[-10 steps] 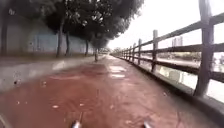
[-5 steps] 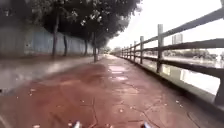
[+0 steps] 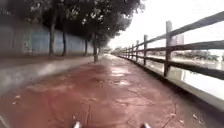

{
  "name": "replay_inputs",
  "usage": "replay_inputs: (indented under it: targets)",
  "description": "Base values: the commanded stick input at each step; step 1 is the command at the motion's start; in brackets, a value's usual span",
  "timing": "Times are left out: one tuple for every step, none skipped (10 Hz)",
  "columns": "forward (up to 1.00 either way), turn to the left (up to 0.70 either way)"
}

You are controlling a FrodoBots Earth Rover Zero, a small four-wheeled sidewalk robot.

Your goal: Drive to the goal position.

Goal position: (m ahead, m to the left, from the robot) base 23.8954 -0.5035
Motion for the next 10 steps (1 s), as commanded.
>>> replay_inputs:
  targets:
    - [0.70, 0.00]
    - [0.70, 0.00]
    - [0.70, 0.00]
    - [0.70, 0.00]
    - [0.70, 0.00]
    - [0.70, 0.00]
    - [0.70, 0.00]
    - [0.70, 0.00]
    - [0.70, 0.00]
    - [0.70, 0.00]
